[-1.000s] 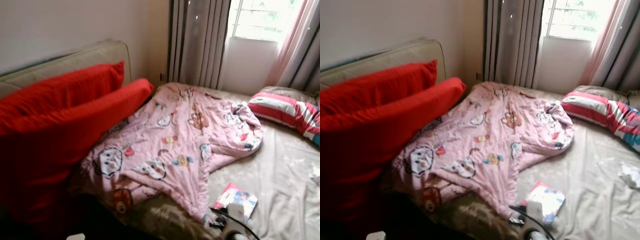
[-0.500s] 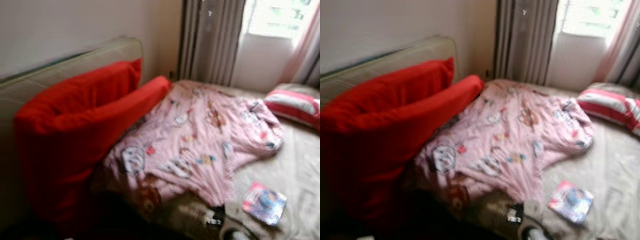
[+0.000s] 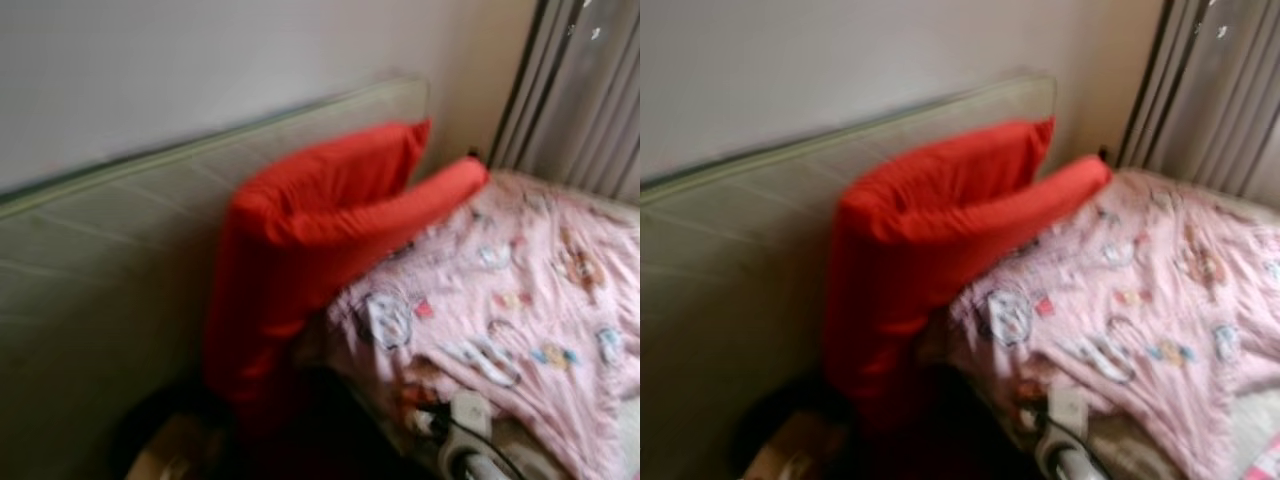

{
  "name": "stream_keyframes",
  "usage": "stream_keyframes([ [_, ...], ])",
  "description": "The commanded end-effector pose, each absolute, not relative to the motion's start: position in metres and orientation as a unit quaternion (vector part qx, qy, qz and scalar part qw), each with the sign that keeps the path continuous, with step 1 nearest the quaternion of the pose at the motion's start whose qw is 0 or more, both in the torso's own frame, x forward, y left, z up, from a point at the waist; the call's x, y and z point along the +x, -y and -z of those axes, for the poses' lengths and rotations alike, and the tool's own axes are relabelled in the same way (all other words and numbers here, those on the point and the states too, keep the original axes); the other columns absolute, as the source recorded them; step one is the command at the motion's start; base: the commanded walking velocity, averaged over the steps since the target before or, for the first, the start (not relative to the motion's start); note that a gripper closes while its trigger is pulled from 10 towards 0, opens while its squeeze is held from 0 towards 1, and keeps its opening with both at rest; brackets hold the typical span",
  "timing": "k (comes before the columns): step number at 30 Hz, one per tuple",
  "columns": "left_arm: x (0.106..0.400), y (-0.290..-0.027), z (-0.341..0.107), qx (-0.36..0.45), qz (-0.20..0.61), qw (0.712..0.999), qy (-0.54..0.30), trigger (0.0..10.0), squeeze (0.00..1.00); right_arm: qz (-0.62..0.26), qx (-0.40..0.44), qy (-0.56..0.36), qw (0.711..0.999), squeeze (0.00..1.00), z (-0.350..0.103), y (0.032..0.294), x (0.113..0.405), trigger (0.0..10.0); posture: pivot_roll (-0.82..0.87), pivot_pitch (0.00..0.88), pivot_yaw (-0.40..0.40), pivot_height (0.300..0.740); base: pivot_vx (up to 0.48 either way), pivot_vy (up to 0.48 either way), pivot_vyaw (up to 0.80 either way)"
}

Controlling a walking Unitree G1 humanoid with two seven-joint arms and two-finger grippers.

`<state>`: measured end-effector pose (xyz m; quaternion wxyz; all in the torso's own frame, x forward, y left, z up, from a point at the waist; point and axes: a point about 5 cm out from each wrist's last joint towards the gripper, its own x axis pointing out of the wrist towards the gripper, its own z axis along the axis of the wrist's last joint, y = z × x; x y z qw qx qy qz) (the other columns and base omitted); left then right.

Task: Clean up the room

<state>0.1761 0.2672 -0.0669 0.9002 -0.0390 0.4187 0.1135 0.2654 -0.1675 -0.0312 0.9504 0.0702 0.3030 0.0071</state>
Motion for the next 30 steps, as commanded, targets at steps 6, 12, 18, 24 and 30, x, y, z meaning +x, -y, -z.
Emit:
stream_keyframes([
  [6, 0.173, -0.262, 0.071, -0.043, -0.113, 0.896, -0.428, 10.0, 0.00, 0.005, 0.062, -0.308, 0.949, 0.00, 0.034, 0.180, 0.260, 10.0, 0.09, 0.000, 0.015, 0.740, 0.000, 0.363, 0.80],
  [12, 0.179, -0.247, 0.072, -0.043, -0.107, 0.897, -0.426, 10.0, 0.00, 0.002, 0.060, -0.304, 0.951, 0.00, 0.032, 0.181, 0.263, 10.0, 0.09, 0.000, 0.013, 0.740, 0.000, 0.354, 0.80],
  [18, 0.181, -0.245, 0.072, -0.043, -0.107, 0.899, -0.423, 10.0, 0.00, -0.003, 0.060, -0.301, 0.952, 0.00, 0.030, 0.179, 0.265, 10.0, 0.09, 0.000, 0.011, 0.740, 0.000, 0.301, 0.80],
  [24, 0.182, -0.247, 0.071, -0.037, -0.106, 0.900, -0.421, 10.0, 0.00, -0.004, 0.061, -0.301, 0.952, 0.00, 0.030, 0.178, 0.265, 10.0, 0.09, 0.000, 0.012, 0.740, 0.000, 0.000, 0.80],
  [30, 0.181, -0.247, 0.071, -0.040, -0.110, 0.900, -0.420, 10.0, 0.00, -0.002, 0.067, -0.305, 0.950, 0.00, 0.031, 0.179, 0.263, 10.0, 0.09, 0.000, 0.005, 0.740, 0.000, 0.000, 0.13],
])
